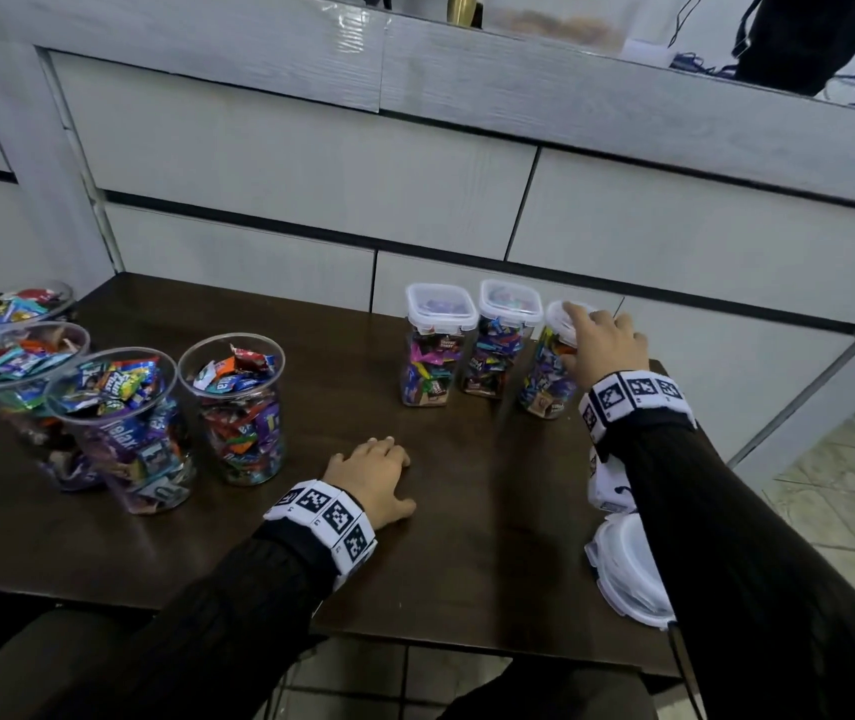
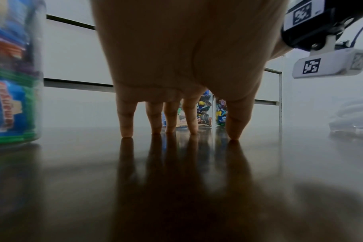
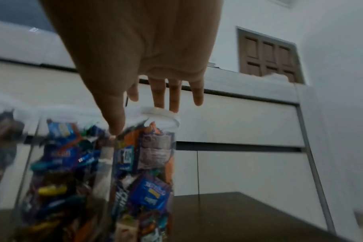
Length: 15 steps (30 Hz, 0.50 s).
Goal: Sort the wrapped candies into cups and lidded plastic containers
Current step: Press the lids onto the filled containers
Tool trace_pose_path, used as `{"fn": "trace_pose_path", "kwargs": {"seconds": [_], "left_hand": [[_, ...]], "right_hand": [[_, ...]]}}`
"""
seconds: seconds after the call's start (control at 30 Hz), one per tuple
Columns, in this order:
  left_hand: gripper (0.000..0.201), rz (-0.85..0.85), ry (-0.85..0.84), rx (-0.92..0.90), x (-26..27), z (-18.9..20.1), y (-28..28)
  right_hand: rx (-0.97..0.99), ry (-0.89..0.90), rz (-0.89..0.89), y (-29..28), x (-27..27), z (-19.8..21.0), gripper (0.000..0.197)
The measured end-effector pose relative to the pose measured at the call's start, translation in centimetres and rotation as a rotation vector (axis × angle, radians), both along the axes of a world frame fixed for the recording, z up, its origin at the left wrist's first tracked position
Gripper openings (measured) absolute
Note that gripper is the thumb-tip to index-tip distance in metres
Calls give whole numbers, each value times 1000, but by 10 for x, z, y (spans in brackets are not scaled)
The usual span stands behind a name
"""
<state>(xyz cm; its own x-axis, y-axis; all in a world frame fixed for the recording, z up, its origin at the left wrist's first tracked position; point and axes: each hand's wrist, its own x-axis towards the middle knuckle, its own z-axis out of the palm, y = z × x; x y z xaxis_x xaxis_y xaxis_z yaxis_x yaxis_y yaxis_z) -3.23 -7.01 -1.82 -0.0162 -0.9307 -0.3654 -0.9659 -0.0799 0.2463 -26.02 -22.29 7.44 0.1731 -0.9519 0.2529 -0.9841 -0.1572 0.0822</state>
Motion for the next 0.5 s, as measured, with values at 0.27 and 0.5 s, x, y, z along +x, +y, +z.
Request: {"fn": "trace_pose_path", "kwargs": {"seconds": [0.27,0.5], "left_hand": [[33,-30,40,-493,9,29,26],[40,122,-129,-1105,49,100,44]], "right_hand": [[148,-255,-24,61,-41,-8,58],[584,-23,-156,132,-77,-49,92]]}}
